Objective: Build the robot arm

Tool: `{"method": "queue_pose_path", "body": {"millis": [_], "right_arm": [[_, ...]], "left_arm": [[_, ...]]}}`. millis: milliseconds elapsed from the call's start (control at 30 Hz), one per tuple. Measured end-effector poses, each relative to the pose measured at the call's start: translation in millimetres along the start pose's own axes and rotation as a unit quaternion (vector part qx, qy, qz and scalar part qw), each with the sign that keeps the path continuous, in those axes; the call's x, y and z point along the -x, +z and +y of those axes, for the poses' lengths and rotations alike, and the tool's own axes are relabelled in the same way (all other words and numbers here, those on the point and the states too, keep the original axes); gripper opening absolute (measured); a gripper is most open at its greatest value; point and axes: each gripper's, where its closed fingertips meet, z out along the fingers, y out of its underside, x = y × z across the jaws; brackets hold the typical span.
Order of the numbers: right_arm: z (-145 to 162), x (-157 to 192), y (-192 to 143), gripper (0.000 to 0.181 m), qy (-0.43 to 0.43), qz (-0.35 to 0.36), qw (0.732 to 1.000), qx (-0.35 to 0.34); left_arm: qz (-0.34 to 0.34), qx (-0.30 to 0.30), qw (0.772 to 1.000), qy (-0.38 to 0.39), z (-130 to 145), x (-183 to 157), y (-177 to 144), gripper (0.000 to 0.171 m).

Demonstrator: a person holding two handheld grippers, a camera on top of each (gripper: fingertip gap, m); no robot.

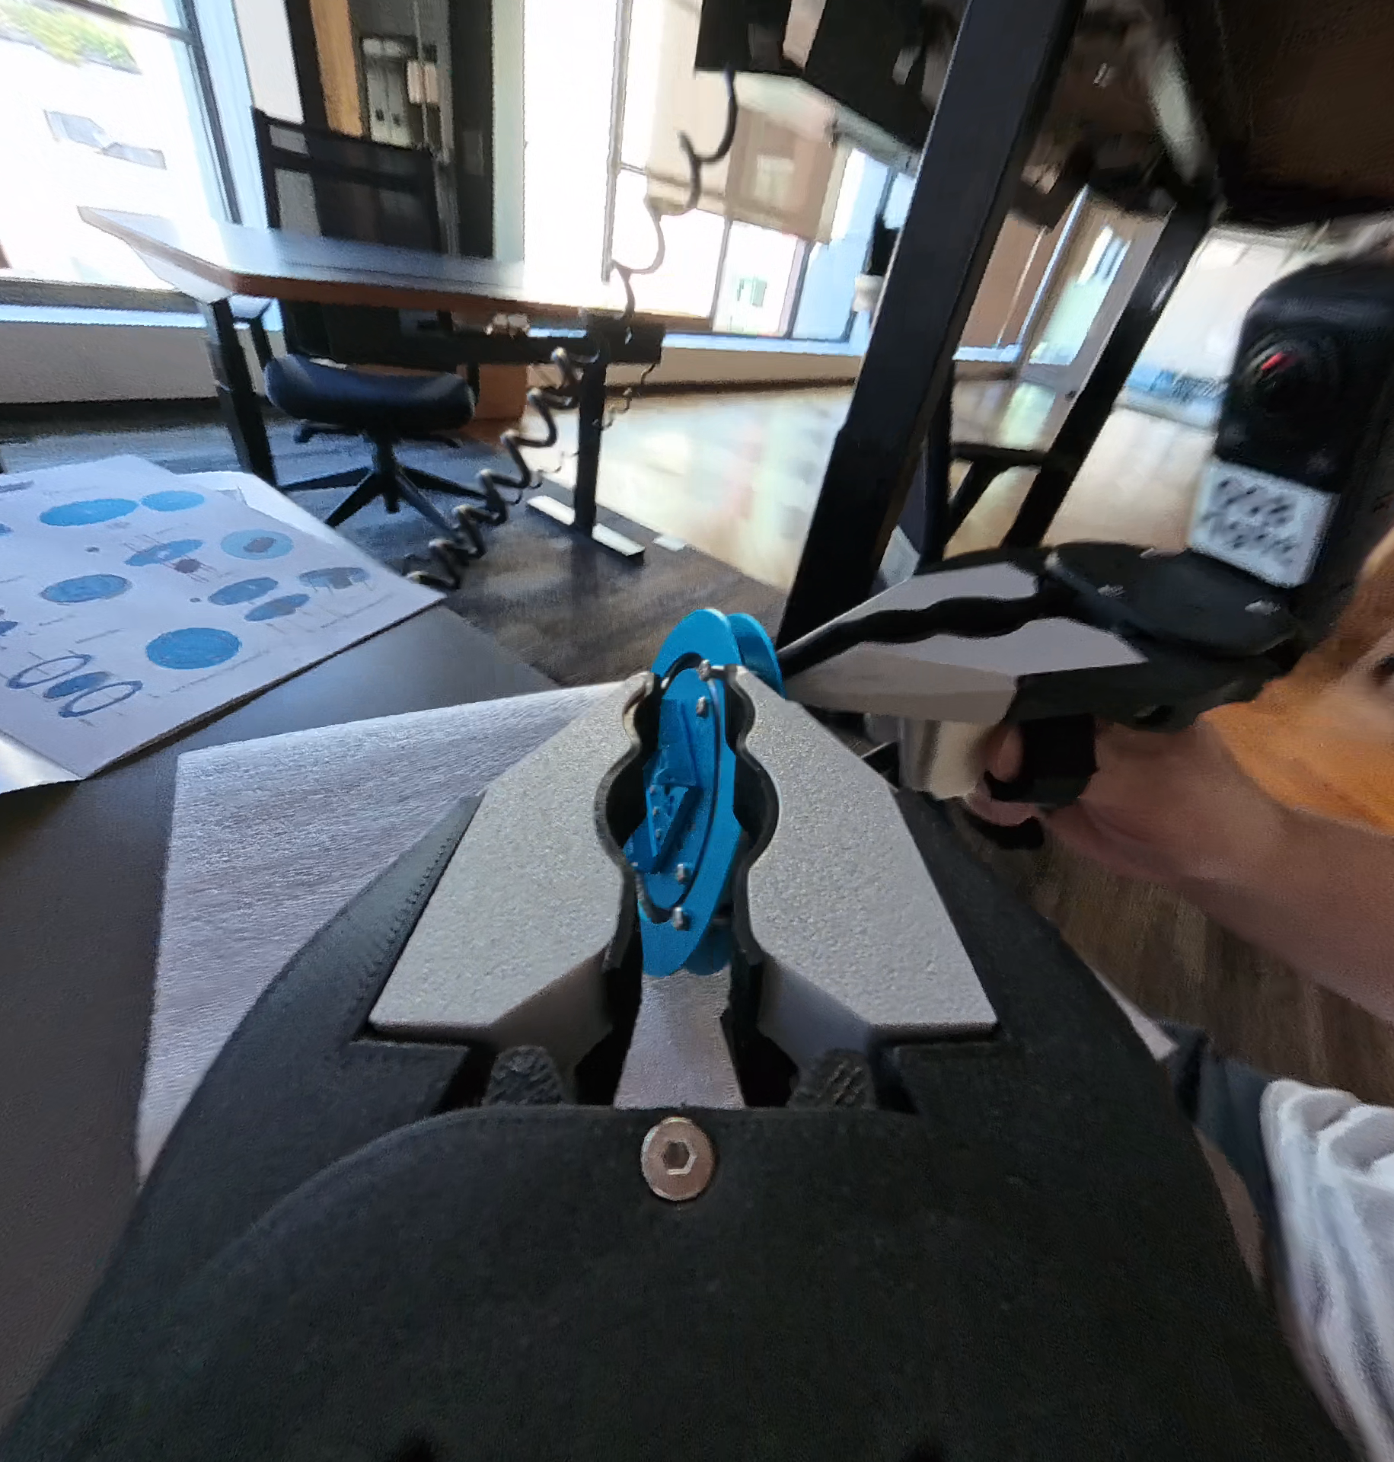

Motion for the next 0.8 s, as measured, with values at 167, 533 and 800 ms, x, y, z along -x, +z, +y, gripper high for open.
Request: {"method": "queue_pose_path", "body": {"millis": [167,533,800], "right_arm": [[-1.0,0.2,1.8,0.0,0.018,-0.021,1.0,-0.001],[-4.0,-11.0,-6.2,0.014,-0.012,-0.028,0.999,-0.03],[-1.7,-1.6,2.3,0.018,0.007,-0.034,0.999,-0.023]], "left_arm": [[0.029,0.028,0.999,-0.02,12.4,-9.8,-0.4,0.021],[-0.04,-0.002,0.999,-0.014,11.8,-9.7,-2.5,0.01],[-0.047,-0.007,0.998,-0.028,10.8,-5.5,-2.7,0.01]]}}
